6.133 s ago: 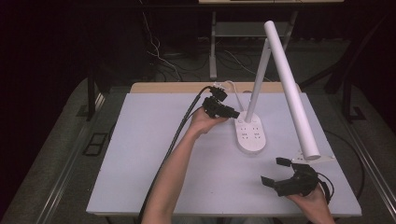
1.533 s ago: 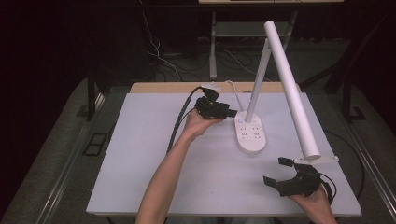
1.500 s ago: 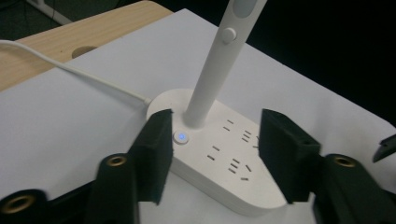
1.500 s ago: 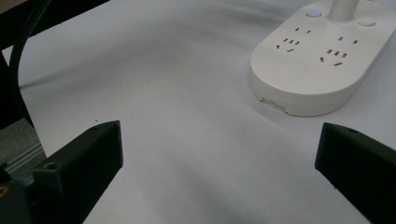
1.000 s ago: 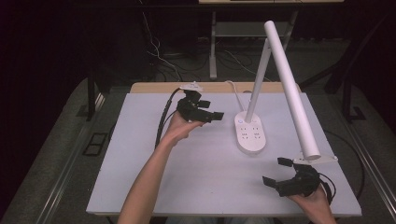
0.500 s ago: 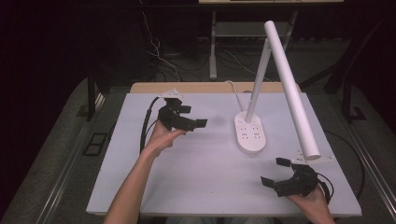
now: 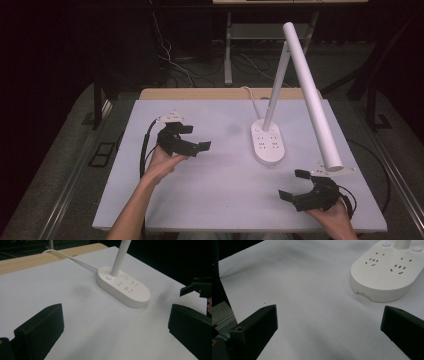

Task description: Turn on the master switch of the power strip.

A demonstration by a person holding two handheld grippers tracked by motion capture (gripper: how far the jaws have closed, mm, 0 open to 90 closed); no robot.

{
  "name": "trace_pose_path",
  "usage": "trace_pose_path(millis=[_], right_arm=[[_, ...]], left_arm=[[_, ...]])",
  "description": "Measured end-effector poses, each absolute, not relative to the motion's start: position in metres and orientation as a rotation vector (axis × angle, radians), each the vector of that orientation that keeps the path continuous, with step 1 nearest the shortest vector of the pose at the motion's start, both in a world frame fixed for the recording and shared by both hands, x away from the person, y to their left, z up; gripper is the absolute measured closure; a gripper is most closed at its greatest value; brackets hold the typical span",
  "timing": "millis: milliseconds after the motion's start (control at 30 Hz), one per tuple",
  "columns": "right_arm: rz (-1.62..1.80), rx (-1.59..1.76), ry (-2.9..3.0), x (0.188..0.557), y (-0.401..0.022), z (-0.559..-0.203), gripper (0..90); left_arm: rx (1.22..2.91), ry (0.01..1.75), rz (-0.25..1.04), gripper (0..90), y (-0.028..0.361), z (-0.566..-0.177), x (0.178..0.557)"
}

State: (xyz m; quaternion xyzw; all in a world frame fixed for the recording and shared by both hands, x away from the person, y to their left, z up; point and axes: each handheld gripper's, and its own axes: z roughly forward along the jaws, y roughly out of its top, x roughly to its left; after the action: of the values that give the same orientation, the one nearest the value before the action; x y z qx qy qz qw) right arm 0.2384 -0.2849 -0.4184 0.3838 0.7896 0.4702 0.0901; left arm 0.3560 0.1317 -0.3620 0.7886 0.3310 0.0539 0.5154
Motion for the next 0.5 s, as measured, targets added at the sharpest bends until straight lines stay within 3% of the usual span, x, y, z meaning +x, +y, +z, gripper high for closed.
trace_pose_path(millis=[500], right_arm=[[1.390,1.147,2.350,0.238,-0.284,-0.419,0.3]], left_arm=[[1.874,0.831,0.135,0.0,0.153,-0.387,0.308]])
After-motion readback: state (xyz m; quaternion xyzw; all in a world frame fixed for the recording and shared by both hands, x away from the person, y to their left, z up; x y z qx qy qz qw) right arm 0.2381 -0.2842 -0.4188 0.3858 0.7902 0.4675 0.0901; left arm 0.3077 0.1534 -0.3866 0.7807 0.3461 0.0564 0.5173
